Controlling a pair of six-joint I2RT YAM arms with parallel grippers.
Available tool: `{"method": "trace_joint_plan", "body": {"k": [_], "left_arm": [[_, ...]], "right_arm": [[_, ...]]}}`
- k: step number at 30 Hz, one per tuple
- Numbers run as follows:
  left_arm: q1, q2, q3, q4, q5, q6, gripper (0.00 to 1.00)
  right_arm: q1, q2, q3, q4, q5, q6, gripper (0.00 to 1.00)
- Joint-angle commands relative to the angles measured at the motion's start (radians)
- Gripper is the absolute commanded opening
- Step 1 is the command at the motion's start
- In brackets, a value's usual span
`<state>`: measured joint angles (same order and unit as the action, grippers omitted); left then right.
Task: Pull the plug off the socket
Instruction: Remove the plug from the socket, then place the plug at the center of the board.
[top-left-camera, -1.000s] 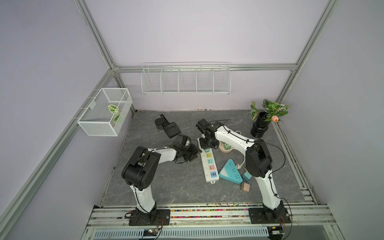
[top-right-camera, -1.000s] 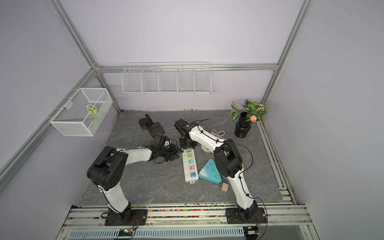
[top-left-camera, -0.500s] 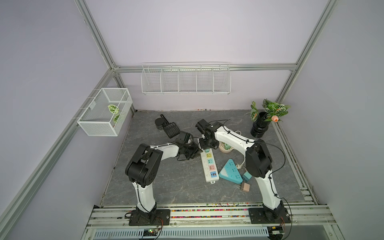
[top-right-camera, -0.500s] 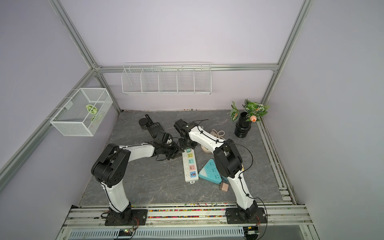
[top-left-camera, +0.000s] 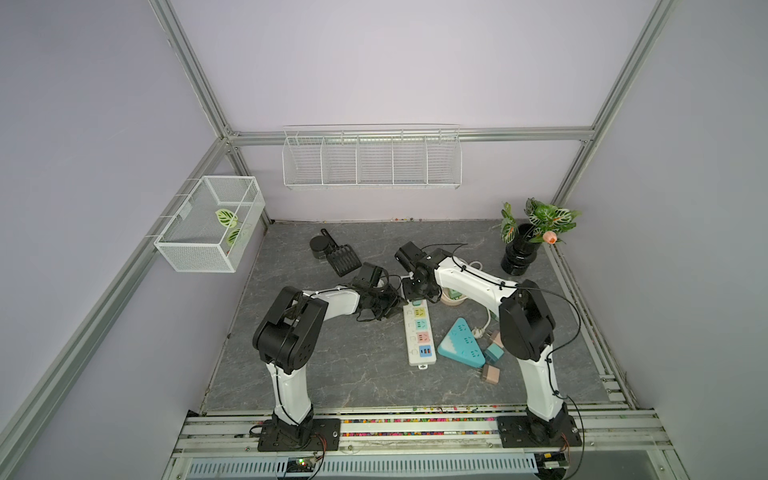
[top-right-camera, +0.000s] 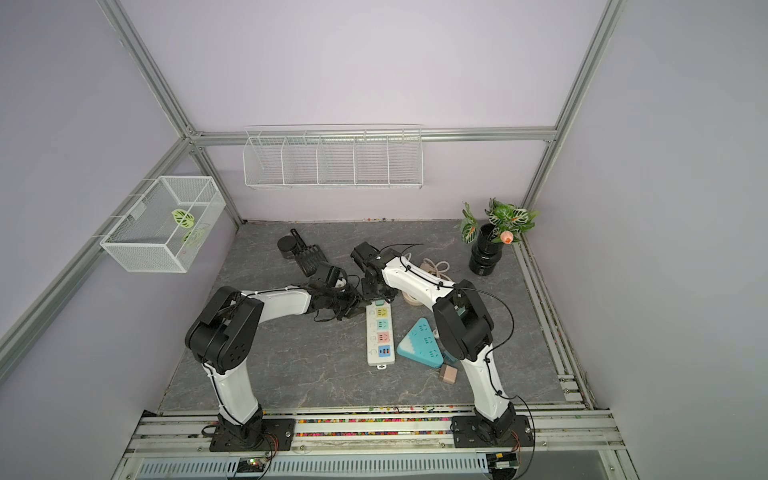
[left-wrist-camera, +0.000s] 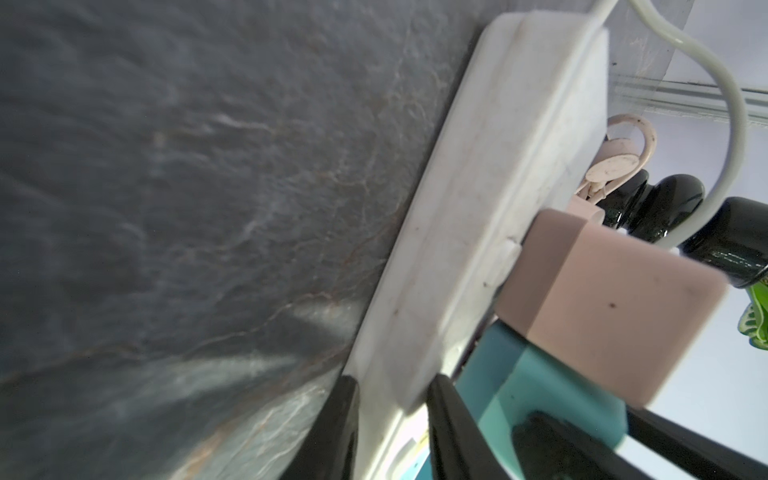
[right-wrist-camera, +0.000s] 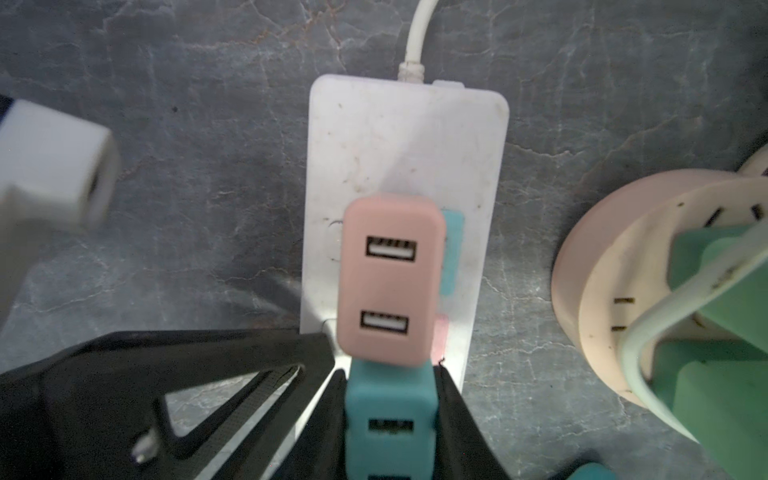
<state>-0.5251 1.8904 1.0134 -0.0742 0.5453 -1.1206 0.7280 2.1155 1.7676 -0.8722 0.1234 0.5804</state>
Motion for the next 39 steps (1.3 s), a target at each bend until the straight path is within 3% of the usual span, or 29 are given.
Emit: {"method": "trace_joint_plan", "body": {"k": [1,5,9,14,18,25,32,39], "left_arm": [[-0.001,0.106,-0.042,-0.178,-0.135,-0.010,0.32],[-0.002,0.108,-0.036,-0.180,-0.138,-0.002,0.32],[-0.001,0.108,-0.040,-0.187,-0.144,0.004,0.33],[-0.002,0.103,-0.043,-0.192,-0.147,0.014,0.32],[-0.001,0.096,-0.031,-0.196,-0.144,0.021,0.32],[-0.001,0.003,0.038,-0.150,-0.051,0.187,0.37],[-0.002,-0.219,0.026,-0.109,-0.008,0.341,0.47],[-0.002,-0.491,-0.075,-0.163,-0.151,0.414,0.48]], "right_arm": [[0.035,-0.046,0.022,-0.069,0.017,0.027,0.22],[0.032,-0.014,0.077,-0.117,0.049,0.086,0.22],[-0.002,0.008,0.118,-0.121,-0.031,0.103,0.22],[0.006,0.003,0.129,-0.180,0.065,0.056,0.22],[0.016,-0.078,-0.016,-0.103,0.061,0.047,0.22],[0.020,-0.371,-0.316,0.126,0.057,0.029,0.23],[-0.058,-0.688,-0.680,0.515,-0.203,0.135,0.23],[-0.165,-0.793,-0.994,1.039,-0.527,0.416,0.23]]}}
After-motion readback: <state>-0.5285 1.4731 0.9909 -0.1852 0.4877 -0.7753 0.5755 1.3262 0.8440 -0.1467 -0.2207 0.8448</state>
